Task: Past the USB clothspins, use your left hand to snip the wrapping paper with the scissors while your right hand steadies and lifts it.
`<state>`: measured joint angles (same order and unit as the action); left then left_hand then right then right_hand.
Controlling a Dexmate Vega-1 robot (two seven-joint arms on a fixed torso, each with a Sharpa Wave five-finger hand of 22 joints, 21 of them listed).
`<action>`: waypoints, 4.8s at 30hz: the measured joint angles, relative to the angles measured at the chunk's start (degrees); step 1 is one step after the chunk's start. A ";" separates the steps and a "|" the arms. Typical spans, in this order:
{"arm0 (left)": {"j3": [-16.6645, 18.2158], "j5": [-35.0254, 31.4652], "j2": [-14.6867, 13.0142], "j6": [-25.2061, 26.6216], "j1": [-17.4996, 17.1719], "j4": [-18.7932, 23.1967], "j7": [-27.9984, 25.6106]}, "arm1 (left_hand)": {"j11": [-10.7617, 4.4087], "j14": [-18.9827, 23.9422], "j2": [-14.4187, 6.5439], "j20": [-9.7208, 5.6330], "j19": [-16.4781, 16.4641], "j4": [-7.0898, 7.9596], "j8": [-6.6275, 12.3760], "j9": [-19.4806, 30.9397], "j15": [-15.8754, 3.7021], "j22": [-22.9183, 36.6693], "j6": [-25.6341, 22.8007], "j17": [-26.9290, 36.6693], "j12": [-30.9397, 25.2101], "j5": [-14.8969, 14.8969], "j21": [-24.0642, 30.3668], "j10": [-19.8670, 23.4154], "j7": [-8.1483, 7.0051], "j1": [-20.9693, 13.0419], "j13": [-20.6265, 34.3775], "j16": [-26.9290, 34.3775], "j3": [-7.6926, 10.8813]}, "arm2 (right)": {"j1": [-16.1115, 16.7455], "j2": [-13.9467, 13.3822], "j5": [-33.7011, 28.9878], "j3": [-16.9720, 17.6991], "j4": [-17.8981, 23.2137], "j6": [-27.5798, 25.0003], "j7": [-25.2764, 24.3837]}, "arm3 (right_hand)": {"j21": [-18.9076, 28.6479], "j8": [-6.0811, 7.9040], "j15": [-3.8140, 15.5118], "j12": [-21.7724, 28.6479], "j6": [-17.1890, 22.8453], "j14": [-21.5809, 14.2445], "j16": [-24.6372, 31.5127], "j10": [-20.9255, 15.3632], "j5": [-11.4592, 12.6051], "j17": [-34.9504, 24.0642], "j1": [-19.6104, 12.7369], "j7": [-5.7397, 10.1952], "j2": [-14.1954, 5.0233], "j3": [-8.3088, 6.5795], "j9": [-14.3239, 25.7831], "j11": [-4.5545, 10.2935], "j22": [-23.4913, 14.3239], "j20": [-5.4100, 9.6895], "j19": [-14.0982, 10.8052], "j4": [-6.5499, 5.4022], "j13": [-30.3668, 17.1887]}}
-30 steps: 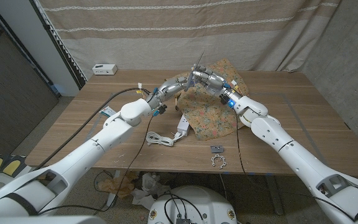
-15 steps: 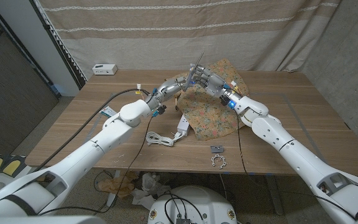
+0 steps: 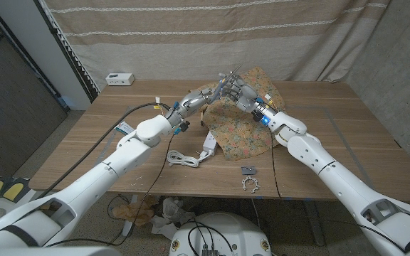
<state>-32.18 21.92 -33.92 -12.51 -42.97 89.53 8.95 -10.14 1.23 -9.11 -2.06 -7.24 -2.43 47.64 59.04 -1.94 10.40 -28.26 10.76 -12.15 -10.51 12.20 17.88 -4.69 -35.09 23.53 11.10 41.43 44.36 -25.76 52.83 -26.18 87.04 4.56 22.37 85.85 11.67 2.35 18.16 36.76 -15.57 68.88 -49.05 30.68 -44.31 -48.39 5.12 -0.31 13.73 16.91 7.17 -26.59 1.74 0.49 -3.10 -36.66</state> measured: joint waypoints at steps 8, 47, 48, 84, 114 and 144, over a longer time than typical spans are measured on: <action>0.55 0.64 0.38 -0.97 -0.27 -0.46 -0.41 | 0.22 1.05 0.46 0.00 0.00 -0.58 0.00 -2.15 -0.03 0.00 -1.36 -0.11 -0.68 0.18 0.00 1.85 -0.06 0.46 0.24 0.00 0.73 | 0.37 0.63 -0.02 1.22 -0.80 0.94 -2.54 | 0.00 0.00 0.00 0.68 0.00 0.01 0.22 0.78 0.27 0.31 0.92 0.00 -0.34 0.17 0.12 -0.09 0.57 0.31 -0.31 -0.17 -0.64; 3.96 20.43 6.01 -3.20 0.77 -7.82 15.41 | -2.33 7.03 6.19 -0.10 -2.58 -6.78 -1.44 -18.95 -0.16 0.01 -16.86 -0.38 -0.80 -1.79 0.00 13.40 -2.31 -1.79 -0.27 0.36 1.32 | -0.34 0.97 0.58 3.53 -3.31 0.60 -6.94 | 0.00 0.22 0.01 3.96 0.56 0.02 0.60 1.16 0.54 1.86 2.45 0.46 -2.51 0.30 0.25 -0.09 2.78 -0.01 -0.61 0.18 -3.57; 3.96 20.83 6.01 -3.07 0.77 -7.82 16.11 | -2.37 7.08 7.02 -0.11 -2.59 -7.02 -1.89 -20.71 -0.11 0.01 -17.57 -0.37 -0.29 -1.83 0.00 13.60 -1.72 -2.62 -0.87 0.15 1.55 | -0.34 0.94 0.58 3.56 -3.33 0.60 -6.94 | 0.00 0.22 0.01 3.96 0.71 0.02 0.84 1.05 0.54 1.86 2.45 0.32 -2.51 0.30 0.25 0.02 2.93 -0.01 -0.61 0.18 -3.58; 5.76 31.35 12.51 -0.75 3.63 -17.81 30.54 | -2.27 9.13 16.18 0.00 -3.71 -6.63 -10.07 -41.15 -0.11 0.15 -28.00 0.32 -1.06 -2.28 0.00 12.29 -0.48 -11.83 -3.06 0.39 2.49 | -0.46 -0.02 0.19 4.01 -2.59 -1.19 -9.08 | 0.00 0.21 0.01 4.96 1.53 0.02 1.49 0.85 0.54 2.66 0.94 0.53 -2.79 -0.17 0.26 0.21 4.09 0.00 -0.60 1.13 -3.32; 9.19 39.22 18.16 5.91 5.13 -24.91 42.71 | -2.33 6.86 17.78 -0.21 -3.49 -6.49 -10.62 -41.06 -0.09 0.14 -30.39 0.30 -0.67 -1.94 0.00 11.52 -2.18 -10.86 -3.35 0.12 0.58 | -1.21 0.31 0.61 3.80 -3.71 -2.16 -8.76 | 0.00 0.21 0.01 4.96 1.63 0.02 1.90 1.06 0.54 3.36 -0.42 0.64 -4.16 -0.92 0.22 0.41 5.07 0.00 -0.60 2.74 -2.08; 9.77 38.17 19.25 3.73 5.37 -26.76 45.40 | -2.33 6.86 18.27 -0.21 -3.49 -6.43 -17.02 -46.76 -0.09 0.13 -23.57 0.15 -0.68 -2.28 0.00 11.52 -7.45 -12.60 -3.61 0.16 -2.86 | -1.51 0.63 0.49 3.55 -3.98 -2.34 -8.54 | 0.68 0.21 0.01 6.02 2.64 0.02 2.34 0.65 0.54 4.10 -3.59 1.66 -5.23 -2.07 0.10 1.45 6.15 0.10 -1.12 4.77 -1.56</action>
<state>-22.41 60.09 -14.67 -8.78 -37.60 62.77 54.35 -12.47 8.10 9.15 -2.26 -10.72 -8.86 30.62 12.28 -2.03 10.53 -51.84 10.91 -12.82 -12.79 12.20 29.40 -12.14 -47.69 19.92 11.26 38.57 42.85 -25.14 53.33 -22.64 83.07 2.22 13.83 86.53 11.89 2.36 24.18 39.41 -15.54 71.22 -48.41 31.22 -40.21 -51.98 6.77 -5.54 11.67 17.01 8.62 -20.44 1.84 -0.63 1.67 -38.21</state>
